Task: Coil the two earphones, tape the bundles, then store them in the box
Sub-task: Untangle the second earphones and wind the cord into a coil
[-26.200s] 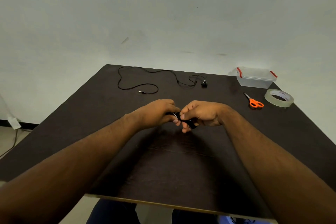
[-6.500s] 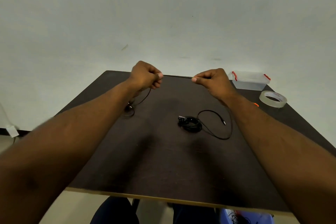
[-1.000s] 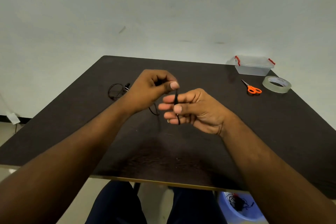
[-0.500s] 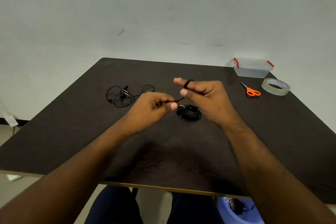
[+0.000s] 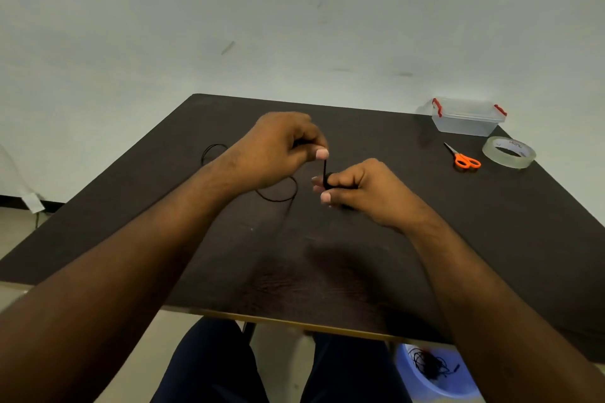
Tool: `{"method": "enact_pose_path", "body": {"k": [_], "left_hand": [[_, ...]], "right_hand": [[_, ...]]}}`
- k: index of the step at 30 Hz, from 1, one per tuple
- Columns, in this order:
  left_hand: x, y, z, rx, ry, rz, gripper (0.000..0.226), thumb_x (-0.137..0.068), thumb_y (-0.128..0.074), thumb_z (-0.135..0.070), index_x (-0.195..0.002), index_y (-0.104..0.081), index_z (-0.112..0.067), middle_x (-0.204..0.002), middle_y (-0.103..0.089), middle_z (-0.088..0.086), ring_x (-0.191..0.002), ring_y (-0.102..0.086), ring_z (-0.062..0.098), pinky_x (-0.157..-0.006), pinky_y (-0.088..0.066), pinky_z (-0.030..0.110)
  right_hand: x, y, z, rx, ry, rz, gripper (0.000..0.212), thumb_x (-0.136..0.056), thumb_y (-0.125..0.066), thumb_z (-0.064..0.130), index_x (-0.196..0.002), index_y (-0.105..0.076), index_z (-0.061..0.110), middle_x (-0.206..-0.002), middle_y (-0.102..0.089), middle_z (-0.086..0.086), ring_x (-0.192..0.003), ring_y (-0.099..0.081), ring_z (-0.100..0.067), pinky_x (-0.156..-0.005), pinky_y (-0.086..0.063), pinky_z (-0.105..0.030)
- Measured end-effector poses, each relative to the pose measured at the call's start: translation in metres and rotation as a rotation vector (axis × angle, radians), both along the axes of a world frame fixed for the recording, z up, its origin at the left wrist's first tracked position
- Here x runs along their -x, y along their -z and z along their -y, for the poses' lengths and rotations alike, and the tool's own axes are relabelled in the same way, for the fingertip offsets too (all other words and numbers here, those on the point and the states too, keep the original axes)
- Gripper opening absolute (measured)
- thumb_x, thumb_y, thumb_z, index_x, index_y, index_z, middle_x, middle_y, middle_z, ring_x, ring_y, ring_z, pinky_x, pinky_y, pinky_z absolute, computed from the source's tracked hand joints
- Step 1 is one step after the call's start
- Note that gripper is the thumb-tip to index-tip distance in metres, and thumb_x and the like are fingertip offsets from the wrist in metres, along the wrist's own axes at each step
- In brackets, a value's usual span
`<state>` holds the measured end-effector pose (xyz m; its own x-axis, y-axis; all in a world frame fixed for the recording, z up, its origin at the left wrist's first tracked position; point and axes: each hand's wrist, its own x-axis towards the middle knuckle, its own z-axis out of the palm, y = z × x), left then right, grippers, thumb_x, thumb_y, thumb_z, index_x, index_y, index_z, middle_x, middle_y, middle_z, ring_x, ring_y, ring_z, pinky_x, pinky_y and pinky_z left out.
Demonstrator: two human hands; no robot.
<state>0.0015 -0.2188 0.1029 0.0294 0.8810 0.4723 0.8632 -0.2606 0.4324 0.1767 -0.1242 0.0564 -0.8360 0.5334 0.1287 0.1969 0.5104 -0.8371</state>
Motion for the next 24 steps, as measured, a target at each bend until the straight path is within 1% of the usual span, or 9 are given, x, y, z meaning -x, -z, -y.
{"method": "enact_pose_path", "body": {"k": [2, 5, 8, 10, 11, 14, 18, 22, 24], "left_hand": [[-0.001, 0.0, -0.006, 0.019, 0.053, 0.121, 0.007, -0.091, -0.065, -0.017, -0.087, -0.071, -0.019, -0.081, -0.063, -0.015, -0.078, -0.059, -0.003, -0.07, -0.042, 0.009], [-0.001, 0.007, -0.009, 0.092, 0.201, 0.497, 0.015, -0.095, -0.057, -0.008, -0.086, -0.068, -0.012, -0.082, -0.068, -0.006, -0.079, -0.064, 0.004, -0.069, -0.048, 0.016], [-0.009, 0.026, -0.011, 0.122, 0.275, 0.789, 0.018, -0.088, -0.053, 0.002, -0.087, -0.068, -0.008, -0.082, -0.067, 0.005, -0.076, -0.063, 0.017, -0.064, -0.052, 0.022], [-0.018, 0.041, -0.011, 0.131, 0.272, 0.845, 0.024, -0.09, -0.053, -0.002, -0.081, -0.07, -0.016, -0.075, -0.059, 0.013, -0.065, -0.052, 0.024, -0.055, -0.045, 0.021], [-0.021, 0.048, -0.011, 0.141, 0.266, 0.844, 0.028, -0.094, -0.054, -0.006, -0.077, -0.071, -0.021, -0.071, -0.053, 0.012, -0.058, -0.045, 0.02, -0.052, -0.039, 0.02], [-0.019, 0.058, -0.007, 0.21, 0.23, 0.885, 0.022, -0.097, -0.055, -0.02, -0.084, -0.073, -0.018, -0.068, -0.047, 0.008, -0.049, -0.037, 0.01, -0.051, -0.037, 0.023], [-0.002, 0.056, 0.001, 0.292, 0.155, 0.97, 0.018, -0.094, -0.059, -0.021, -0.094, -0.074, -0.013, -0.062, -0.046, 0.0, -0.045, -0.031, 0.009, -0.046, -0.028, 0.024], [0.007, 0.038, 0.009, 0.295, 0.017, 0.675, 0.018, -0.091, -0.065, -0.028, -0.086, -0.076, -0.015, -0.051, -0.05, -0.01, -0.044, -0.037, 0.004, -0.044, -0.03, 0.018], [0.011, 0.026, 0.01, 0.264, -0.014, 0.528, 0.02, -0.087, -0.069, -0.032, -0.079, -0.075, -0.015, -0.052, -0.054, -0.008, -0.048, -0.043, 0.003, -0.049, -0.036, 0.015]], "right_hand": [[0.002, -0.004, 0.007, 0.263, -0.096, -0.09, 0.008, -0.081, -0.072, 0.002, -0.088, -0.075, 0.0, -0.101, -0.075, -0.005, -0.099, -0.07, -0.014, -0.08, -0.06, -0.039], [0.002, -0.017, 0.017, 0.538, -0.185, -0.287, 0.021, -0.077, -0.071, 0.007, -0.098, -0.075, 0.006, -0.103, -0.074, -0.01, -0.089, -0.073, -0.024, -0.073, -0.059, -0.031], [0.003, -0.025, 0.023, 0.648, -0.241, -0.522, 0.027, -0.075, -0.072, 0.01, -0.102, -0.075, 0.01, -0.104, -0.074, -0.012, -0.092, -0.072, -0.023, -0.078, -0.057, -0.032], [0.004, -0.028, 0.024, 0.679, -0.289, -0.687, 0.027, -0.076, -0.07, 0.01, -0.103, -0.074, 0.01, -0.108, -0.073, -0.011, -0.1, -0.07, -0.024, -0.085, -0.055, -0.033], [0.005, -0.03, 0.024, 0.666, -0.302, -0.749, 0.026, -0.079, -0.069, 0.009, -0.104, -0.074, 0.01, -0.111, -0.072, -0.011, -0.105, -0.068, -0.025, -0.09, -0.053, -0.033], [0.003, -0.036, 0.013, 0.426, -0.145, -0.785, 0.026, -0.082, -0.067, 0.006, -0.108, -0.072, 0.009, -0.115, -0.071, -0.007, -0.116, -0.062, -0.024, -0.097, -0.049, -0.031], [-0.003, -0.03, -0.004, -0.153, 0.114, -0.455, 0.021, -0.087, -0.065, 0.002, -0.107, -0.072, 0.006, -0.118, -0.067, 0.009, -0.113, -0.061, -0.001, -0.091, -0.047, -0.015], [-0.001, -0.014, -0.008, -0.478, 0.072, -0.121, 0.016, -0.091, -0.062, 0.006, -0.103, -0.072, 0.003, -0.122, -0.063, 0.007, -0.115, -0.051, 0.011, -0.095, -0.04, -0.005], [0.0, -0.008, -0.009, -0.544, 0.097, -0.005, 0.018, -0.093, -0.061, 0.01, -0.106, -0.072, 0.006, -0.122, -0.066, 0.008, -0.107, -0.059, 0.007, -0.088, -0.042, -0.004]]}}
